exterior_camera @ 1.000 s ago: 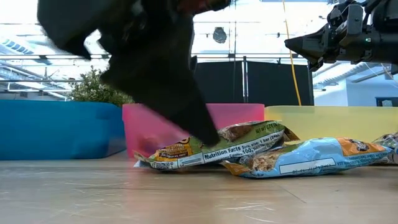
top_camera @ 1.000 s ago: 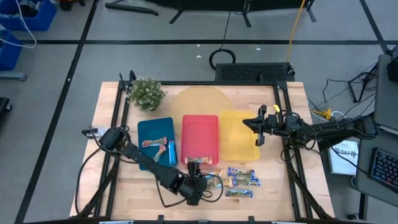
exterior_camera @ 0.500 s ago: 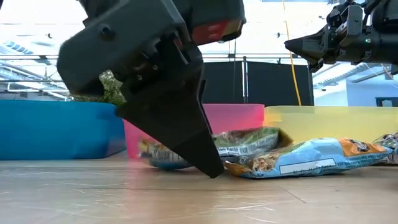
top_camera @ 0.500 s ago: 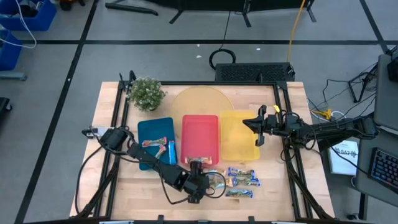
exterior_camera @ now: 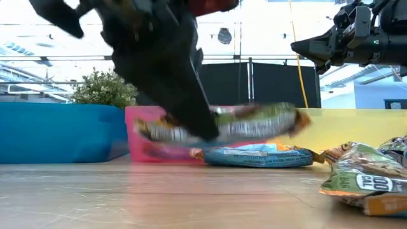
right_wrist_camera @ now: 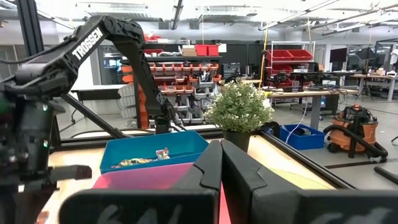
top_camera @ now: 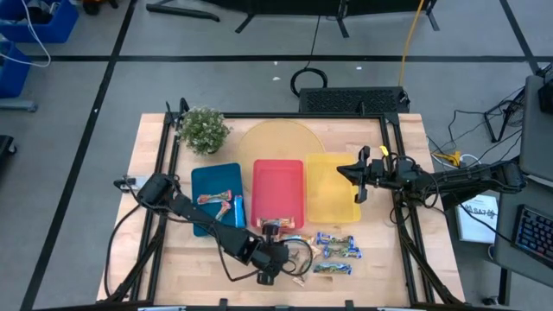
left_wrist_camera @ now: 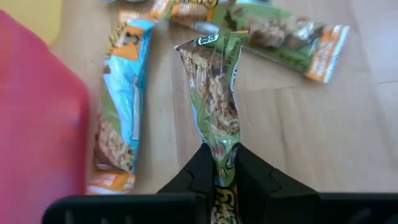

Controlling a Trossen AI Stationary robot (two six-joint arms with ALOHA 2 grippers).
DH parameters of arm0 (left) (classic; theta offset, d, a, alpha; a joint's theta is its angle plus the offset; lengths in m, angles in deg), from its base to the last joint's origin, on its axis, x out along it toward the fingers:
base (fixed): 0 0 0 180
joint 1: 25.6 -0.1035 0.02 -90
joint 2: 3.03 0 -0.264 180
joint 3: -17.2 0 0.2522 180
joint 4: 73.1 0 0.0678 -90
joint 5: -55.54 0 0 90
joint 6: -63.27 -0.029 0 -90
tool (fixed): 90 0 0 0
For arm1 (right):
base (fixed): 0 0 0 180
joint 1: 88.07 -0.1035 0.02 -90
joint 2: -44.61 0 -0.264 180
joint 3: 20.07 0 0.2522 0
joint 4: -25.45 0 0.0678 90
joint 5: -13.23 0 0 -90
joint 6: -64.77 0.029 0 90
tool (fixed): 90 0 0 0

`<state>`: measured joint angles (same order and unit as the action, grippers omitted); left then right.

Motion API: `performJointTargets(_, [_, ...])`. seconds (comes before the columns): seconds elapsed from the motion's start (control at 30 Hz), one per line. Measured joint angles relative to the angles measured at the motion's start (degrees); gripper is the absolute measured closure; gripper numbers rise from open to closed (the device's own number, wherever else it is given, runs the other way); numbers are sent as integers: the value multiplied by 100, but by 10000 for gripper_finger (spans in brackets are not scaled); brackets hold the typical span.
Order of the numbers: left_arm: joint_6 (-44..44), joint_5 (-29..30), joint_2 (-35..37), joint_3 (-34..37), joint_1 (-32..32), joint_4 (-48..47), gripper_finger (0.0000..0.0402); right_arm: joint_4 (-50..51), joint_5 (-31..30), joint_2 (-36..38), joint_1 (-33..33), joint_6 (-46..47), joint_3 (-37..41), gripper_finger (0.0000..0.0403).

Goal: Pick and place Granola Bars by type
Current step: Put the yellow granola bar into the pink bin

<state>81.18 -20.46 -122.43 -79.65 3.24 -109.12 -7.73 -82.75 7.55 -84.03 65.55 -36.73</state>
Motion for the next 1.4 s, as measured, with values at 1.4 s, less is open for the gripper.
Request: performJointTargets(1.4, [-1630, -562, 1833, 2076, -2061, 774, 371, 44, 0, 0, 0, 3, -1, 403])
